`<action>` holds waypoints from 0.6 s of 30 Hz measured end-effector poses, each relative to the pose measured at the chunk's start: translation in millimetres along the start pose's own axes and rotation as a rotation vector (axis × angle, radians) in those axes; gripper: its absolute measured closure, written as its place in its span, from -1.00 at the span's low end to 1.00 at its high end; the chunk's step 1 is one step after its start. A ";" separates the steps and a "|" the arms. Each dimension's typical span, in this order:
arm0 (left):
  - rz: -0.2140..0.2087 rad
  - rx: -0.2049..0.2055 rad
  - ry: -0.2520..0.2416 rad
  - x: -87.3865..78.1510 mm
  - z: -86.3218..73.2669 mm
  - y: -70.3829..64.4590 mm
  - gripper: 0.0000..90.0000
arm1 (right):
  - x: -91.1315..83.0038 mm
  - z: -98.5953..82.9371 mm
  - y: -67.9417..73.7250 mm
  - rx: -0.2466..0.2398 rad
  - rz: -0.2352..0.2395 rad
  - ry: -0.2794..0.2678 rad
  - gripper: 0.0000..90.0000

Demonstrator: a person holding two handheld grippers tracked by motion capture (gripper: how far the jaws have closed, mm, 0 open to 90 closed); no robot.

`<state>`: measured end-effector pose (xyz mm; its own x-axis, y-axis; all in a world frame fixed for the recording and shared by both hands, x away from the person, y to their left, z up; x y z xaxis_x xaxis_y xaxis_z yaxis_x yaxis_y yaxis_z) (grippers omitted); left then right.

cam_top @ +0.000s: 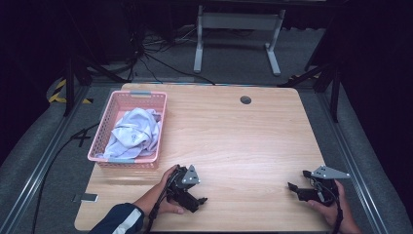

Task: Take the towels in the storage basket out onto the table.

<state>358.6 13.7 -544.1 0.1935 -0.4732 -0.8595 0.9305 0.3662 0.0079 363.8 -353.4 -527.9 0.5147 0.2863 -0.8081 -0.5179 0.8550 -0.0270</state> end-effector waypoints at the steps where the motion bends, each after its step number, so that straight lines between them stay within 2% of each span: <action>1: -0.010 0.003 -0.004 0.3 0.3 -0.8 -1.00 | 0.1 0.0 0.0 -0.001 0.000 0.000 -0.57; 8: -0.007 0.013 -0.002 -2.4 -2.4 -1.1 -0.96 | 0.1 0.0 0.0 0.000 -0.001 0.000 -0.57; 9: -0.013 0.017 -0.001 -4.0 -2.3 -2.3 -0.90 | 0.1 0.0 0.0 -0.001 -0.001 0.000 -0.57; 11: -0.024 0.052 0.030 -8.8 -3.7 -4.8 -0.69 | 0.1 0.0 -0.1 -0.001 -0.001 0.000 -0.57; 12: 0.002 0.071 0.043 -10.8 -3.6 -4.0 -0.62 | 0.1 0.0 -0.1 0.000 -0.001 0.000 -0.57; 13: 0.033 0.096 0.079 -17.0 -4.5 -5.6 -0.63 | 0.2 0.2 -0.1 0.001 -0.001 0.001 -0.58; 14: 0.043 0.115 0.067 -24.1 -2.2 -6.4 -0.57 | 1.3 1.0 -1.3 -0.004 -0.008 0.001 -0.61; 15: 0.046 0.115 0.031 -32.2 1.6 -6.6 -0.48 | 1.7 1.6 -1.0 0.007 -0.004 0.005 -0.63; 17: 0.061 0.106 -0.002 -48.3 6.5 -5.3 -0.56 | 2.8 2.6 -2.5 0.002 -0.010 0.005 -0.63; 18: 0.083 0.111 -0.024 -59.6 10.3 -3.1 -0.58 | 2.9 2.7 -2.5 0.003 -0.010 0.004 -0.63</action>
<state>347.4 32.5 -487.6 0.2777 -0.4647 -0.8408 0.9394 0.3146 0.1364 368.4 -353.5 -528.6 0.5172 0.2761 -0.8101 -0.5108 0.8590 -0.0334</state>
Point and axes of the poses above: each handheld gripper's, and its own axes: x roughly forward along the jaws, z roughly out of its top, y roughly to its left, the point moved 9 cm from there along x, roughly forward along the jaws, and after that the axes turned 12 degrees about y, right-handed, at the moved point
